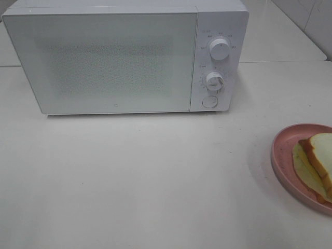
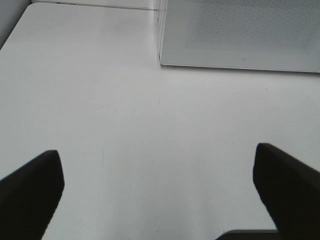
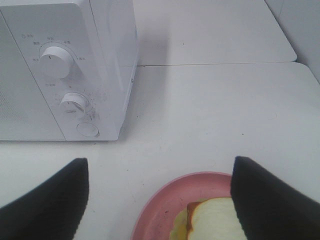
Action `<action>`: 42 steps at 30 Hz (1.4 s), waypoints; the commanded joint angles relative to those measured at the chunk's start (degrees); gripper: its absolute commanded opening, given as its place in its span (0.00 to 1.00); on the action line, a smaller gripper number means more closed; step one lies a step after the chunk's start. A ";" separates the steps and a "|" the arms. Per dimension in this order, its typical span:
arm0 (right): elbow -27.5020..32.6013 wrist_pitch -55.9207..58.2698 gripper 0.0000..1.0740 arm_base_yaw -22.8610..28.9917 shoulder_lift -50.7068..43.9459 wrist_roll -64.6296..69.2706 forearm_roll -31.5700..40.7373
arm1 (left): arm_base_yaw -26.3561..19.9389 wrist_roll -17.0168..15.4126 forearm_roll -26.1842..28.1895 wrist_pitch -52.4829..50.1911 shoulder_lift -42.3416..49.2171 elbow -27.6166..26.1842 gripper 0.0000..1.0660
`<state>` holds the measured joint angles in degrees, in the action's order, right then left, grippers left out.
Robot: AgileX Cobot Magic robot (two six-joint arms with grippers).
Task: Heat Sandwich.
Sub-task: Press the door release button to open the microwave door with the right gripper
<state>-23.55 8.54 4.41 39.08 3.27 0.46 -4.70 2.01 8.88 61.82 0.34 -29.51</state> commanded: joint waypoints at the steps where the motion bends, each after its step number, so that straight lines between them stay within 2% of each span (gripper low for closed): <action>1: 0.11 -5.50 0.70 -0.23 3.44 -0.29 0.00 | 0.29 0.00 -0.06 -0.69 1.43 0.11 0.92; 21: 0.11 -32.09 0.70 -0.23 26.13 -0.17 0.40 | 0.29 0.00 -0.06 -0.69 1.43 0.11 0.92; 25: 0.23 -36.78 0.70 0.52 29.62 -0.46 4.30 | 0.29 0.00 -0.06 -0.69 1.43 0.11 0.92; 30: 1.49 -44.63 0.70 5.61 34.15 -4.53 9.28 | 0.29 0.00 -0.06 -0.69 1.43 0.11 0.92; 33: 2.06 -50.76 0.70 11.40 38.33 -8.31 14.27 | 0.29 0.00 -0.06 -0.69 1.43 0.11 0.92; 39: 2.06 -57.35 0.70 17.19 43.37 -12.26 20.34 | 0.29 0.00 -0.06 -0.69 1.43 0.11 0.92; 42: 2.06 -62.22 0.70 22.00 47.04 -14.27 27.22 | 0.29 0.00 -0.06 -0.69 1.43 0.11 0.92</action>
<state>-21.54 -50.42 24.92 85.31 -9.40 24.69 -4.70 2.01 8.88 61.82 0.34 -29.51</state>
